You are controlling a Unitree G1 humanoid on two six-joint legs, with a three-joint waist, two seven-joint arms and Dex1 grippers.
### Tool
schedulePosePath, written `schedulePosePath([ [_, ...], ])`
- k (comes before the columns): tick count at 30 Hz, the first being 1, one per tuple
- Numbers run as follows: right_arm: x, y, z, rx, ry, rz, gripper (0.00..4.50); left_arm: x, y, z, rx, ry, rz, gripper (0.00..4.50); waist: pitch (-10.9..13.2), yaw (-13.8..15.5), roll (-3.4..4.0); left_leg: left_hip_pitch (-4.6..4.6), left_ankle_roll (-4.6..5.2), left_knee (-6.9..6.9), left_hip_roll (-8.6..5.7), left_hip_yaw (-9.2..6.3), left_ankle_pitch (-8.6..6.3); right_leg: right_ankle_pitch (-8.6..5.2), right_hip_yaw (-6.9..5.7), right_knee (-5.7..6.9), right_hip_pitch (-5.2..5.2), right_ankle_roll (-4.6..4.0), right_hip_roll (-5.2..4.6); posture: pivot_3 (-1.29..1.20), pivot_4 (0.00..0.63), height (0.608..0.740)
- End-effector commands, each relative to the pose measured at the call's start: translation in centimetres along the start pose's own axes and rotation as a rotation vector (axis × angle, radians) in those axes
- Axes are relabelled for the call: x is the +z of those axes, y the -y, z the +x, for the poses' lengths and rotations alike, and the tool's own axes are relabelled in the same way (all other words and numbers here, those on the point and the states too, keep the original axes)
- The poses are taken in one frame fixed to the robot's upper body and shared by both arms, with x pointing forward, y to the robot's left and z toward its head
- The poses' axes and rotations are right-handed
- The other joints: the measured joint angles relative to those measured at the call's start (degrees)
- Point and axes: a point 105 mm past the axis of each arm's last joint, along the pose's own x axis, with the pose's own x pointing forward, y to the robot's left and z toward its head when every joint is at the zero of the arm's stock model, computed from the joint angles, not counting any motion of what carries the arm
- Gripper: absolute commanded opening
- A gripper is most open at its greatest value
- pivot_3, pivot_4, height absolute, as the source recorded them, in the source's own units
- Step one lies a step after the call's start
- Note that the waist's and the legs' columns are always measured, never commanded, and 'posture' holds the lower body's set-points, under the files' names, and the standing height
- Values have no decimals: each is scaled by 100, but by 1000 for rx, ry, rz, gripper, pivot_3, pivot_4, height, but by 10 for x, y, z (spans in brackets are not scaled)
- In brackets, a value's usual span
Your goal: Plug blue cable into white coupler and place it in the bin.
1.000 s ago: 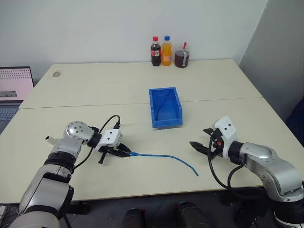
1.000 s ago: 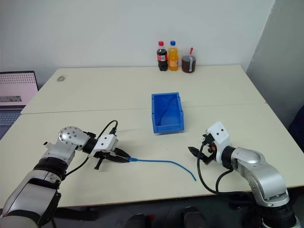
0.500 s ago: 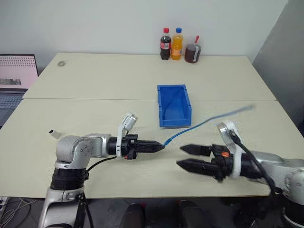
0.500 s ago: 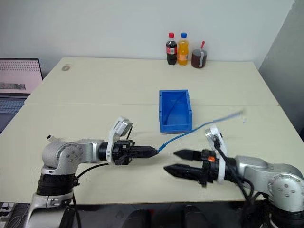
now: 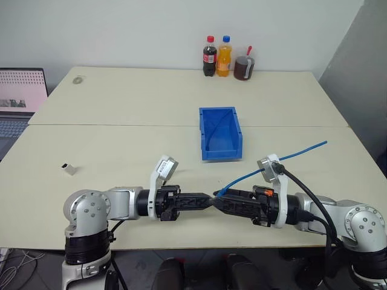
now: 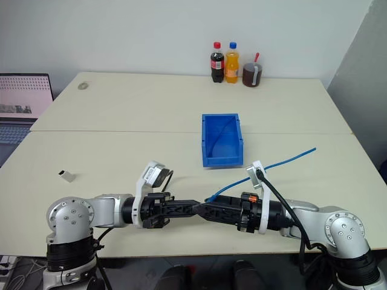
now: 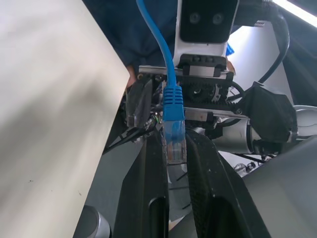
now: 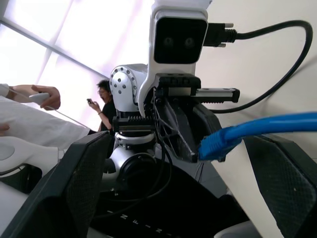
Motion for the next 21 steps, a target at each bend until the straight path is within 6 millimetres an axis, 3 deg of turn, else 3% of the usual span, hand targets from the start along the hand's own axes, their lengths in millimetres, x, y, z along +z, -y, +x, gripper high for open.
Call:
schedulePosePath([
  [1,0,-7,2,36,-2,1,4030,-3,6,-1,-9,-4,16,228,0,15,-1,-1,0,0,0,0,0,0,1,0,-2,0,0,0,150,740],
  [11,6,0,2,1,25,9,1593,-8,8,-1,-15,-11,7,228,1,16,-1,2,0,1,2,2,0,1,5,8,-5,-1,2,0,150,740],
  [18,4,-1,2,6,6,-3,122,-4,5,-1,-3,3,11,228,1,19,-2,2,0,0,1,3,0,1,7,5,-6,-1,1,0,150,740],
  [21,4,-1,1,8,-4,-7,110,-2,5,1,1,17,33,228,1,19,-2,1,0,0,1,3,0,1,7,5,-6,-1,1,0,150,740],
])
